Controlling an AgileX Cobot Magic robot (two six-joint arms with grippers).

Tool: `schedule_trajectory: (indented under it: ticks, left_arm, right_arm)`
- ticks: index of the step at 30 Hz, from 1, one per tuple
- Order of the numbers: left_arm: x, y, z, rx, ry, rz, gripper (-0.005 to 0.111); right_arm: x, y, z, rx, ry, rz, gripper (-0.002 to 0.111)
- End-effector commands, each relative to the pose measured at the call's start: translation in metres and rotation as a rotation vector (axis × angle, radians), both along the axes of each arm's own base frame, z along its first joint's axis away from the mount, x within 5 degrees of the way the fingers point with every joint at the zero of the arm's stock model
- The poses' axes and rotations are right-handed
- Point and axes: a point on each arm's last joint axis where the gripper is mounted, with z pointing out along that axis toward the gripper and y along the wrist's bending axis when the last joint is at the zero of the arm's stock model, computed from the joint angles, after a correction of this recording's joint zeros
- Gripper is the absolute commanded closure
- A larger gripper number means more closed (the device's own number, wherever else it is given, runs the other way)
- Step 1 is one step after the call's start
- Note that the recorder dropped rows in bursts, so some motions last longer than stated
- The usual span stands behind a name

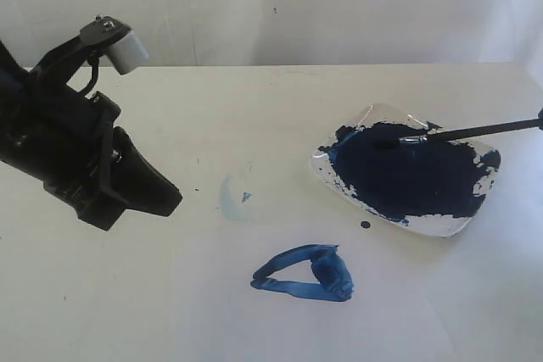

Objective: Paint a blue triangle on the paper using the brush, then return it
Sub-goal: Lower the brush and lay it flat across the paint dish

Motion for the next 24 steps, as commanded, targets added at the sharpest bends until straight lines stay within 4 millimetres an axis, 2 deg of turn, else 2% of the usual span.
schedule_trajectory:
  ticks: [1,10,18,24]
  left_arm:
    - [-0.003,0.001,0.002,-0.021,0.015,0.006,0.107]
    - [-0.004,0.000,0.002,-0.033,0.025,0.007,0.107]
    - [-0.004,0.000,0.002,-0.032,0.026,0.006,0.107]
    - [-0.004,0.000,0.002,-0.032,0.026,0.006,0.107]
  right_arm:
    - [-0.003,-0.008,-0.005,0.038,-0.020,-0.054,0.108]
    - [-0.001,-0.009,-0.009,0.064,-0.013,-0.078,0.108]
    - [-0.001,-0.009,-0.031,0.085,0.044,-0.066,0.108]
    - [-0.001,-0.009,-0.040,0.097,0.065,-0.066,0.108]
